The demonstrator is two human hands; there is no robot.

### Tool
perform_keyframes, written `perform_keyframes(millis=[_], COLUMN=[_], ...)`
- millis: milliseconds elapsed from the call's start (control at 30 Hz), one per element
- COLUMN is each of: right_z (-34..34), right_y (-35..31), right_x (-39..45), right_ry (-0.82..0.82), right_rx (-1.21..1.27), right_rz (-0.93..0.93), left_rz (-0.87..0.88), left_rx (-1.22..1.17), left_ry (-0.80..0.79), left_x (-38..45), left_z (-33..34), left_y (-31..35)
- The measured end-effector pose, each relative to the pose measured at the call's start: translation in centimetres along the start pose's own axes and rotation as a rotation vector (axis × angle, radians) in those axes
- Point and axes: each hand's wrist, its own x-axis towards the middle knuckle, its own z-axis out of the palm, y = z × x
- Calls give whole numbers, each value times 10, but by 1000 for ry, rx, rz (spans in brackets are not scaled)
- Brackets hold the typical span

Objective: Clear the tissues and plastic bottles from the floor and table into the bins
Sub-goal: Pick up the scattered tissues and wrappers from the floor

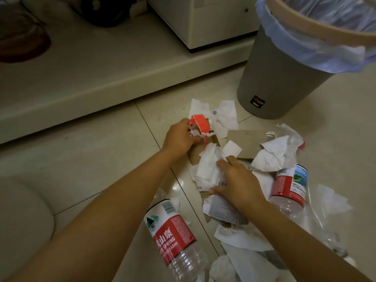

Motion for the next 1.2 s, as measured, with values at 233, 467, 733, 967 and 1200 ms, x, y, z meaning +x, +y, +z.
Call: perform_keyframes(millis=[233, 467, 733, 967, 1200], right_z=[3, 4, -2, -15, -41], right_y=[2, 3, 7, -7, -39], right_x=[-2, -5, -20, -24, -37], right_ry=[11, 28, 28, 229, 345], right_rx=[53, 70, 111, 267, 370], right_rz=[13, 23, 21, -2, -32], left_rz=[-60, 7, -114, -203, -294], left_rx=[469, 311, 123, -177, -281], left_ry=[6, -153, -112, -52, 34], left_x=[9, 10, -11, -41, -77], left_z=[8, 8, -12, -53, -106], left_y=[0, 10, 5, 6, 17])
